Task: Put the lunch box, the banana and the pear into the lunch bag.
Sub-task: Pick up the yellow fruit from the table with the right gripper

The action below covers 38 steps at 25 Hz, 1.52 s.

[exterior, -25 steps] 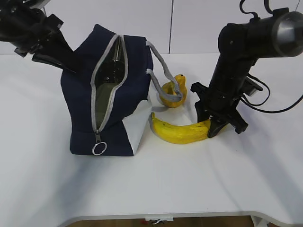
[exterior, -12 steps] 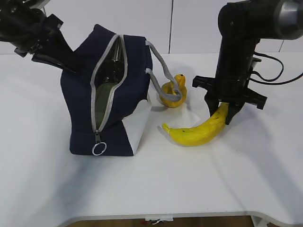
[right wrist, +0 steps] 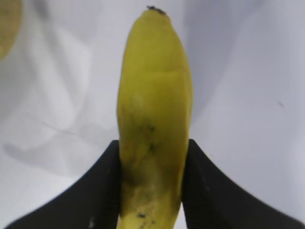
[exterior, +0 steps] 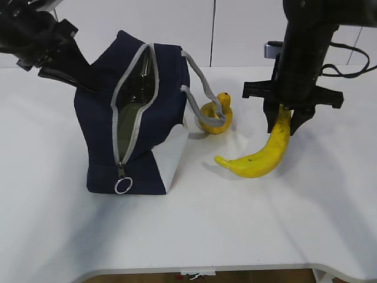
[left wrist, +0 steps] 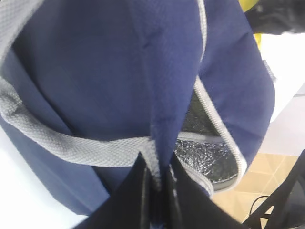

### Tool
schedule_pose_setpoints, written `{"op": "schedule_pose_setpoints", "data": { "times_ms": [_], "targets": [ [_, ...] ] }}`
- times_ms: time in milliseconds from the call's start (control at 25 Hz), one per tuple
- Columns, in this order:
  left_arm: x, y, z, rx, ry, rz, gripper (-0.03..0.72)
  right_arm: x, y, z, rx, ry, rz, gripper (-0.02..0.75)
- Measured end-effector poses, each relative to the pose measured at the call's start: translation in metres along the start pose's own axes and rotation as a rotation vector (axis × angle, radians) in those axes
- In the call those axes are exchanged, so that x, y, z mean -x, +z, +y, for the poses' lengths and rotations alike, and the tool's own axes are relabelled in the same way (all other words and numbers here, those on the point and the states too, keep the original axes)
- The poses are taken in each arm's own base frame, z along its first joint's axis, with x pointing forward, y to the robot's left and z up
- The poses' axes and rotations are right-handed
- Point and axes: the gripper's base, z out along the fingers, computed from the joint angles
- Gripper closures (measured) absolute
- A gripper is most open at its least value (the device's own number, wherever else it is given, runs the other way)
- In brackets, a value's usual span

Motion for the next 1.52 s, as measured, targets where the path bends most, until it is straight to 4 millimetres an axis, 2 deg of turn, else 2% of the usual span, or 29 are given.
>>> {"op": "schedule_pose_setpoints", "data": {
  "times_ms": [200, 480, 680, 800, 1040, 1520],
  "targets": [
    [-0.001, 0.0, 0.002, 0.02, 0.009, 0.012, 0.68, -0.004, -0.037, -0.007, 0.03, -0.081, -0.078, 0.454],
    [-0.001, 0.0, 0.002, 0.024, 0.01, 0.014, 0.68, -0.011, -0.108, -0.018, 0.1, -0.162, -0.234, 0.454],
    [0.0, 0.0, 0.001, 0.008, 0.003, 0.004, 0.68, -0.007, -0.168, -0.016, 0.22, -0.18, -0.393, 0.454],
    [0.002, 0.0, -0.003, -0.034, -0.015, -0.02, 0.68, -0.011, -0.187, -0.01, 0.312, -0.257, -0.42, 0.455],
    [0.007, -0.001, -0.011, -0.122, -0.053, -0.071, 0.68, -0.013, -0.186, 0.011, 0.491, -0.454, -0.419, 0.455],
    [0.007, -0.001, -0.012, -0.133, -0.058, -0.077, 0.68, 0.016, -0.117, 0.064, 0.728, -0.733, -0.434, 0.455]
  ]
}}
